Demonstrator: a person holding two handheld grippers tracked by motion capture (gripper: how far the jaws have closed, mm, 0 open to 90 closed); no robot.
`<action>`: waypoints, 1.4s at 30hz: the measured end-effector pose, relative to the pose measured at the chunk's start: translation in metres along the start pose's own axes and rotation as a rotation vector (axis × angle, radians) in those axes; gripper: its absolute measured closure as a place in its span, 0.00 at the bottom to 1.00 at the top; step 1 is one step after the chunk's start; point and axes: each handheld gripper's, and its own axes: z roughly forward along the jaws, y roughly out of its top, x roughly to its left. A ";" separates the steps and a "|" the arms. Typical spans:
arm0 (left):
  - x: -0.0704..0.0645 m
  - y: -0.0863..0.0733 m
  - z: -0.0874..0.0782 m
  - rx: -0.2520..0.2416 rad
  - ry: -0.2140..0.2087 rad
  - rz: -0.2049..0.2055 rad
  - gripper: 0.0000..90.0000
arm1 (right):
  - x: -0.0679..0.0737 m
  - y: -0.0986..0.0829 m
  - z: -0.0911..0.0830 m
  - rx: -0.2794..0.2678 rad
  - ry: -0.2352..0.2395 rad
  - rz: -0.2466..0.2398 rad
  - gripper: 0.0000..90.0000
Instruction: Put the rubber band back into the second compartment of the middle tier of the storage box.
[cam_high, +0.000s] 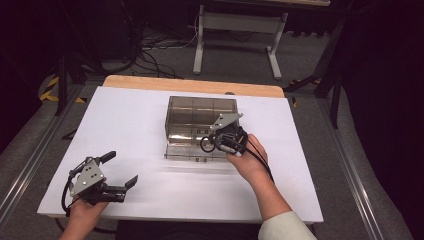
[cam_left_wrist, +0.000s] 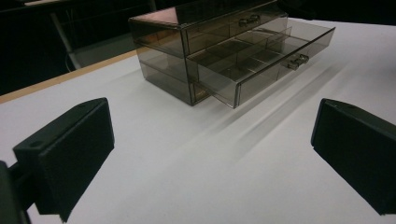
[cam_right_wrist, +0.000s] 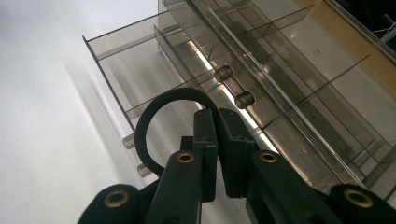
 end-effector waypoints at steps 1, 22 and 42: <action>0.000 0.000 0.000 0.000 0.000 0.001 0.00 | 0.000 0.001 0.001 0.001 -0.001 0.001 0.96; 0.000 0.000 0.000 0.004 -0.012 0.001 0.00 | 0.008 0.007 0.026 0.031 -0.023 -0.007 0.96; 0.000 0.000 0.000 0.001 -0.004 0.003 0.00 | 0.008 0.005 0.044 0.091 -0.045 -0.016 0.96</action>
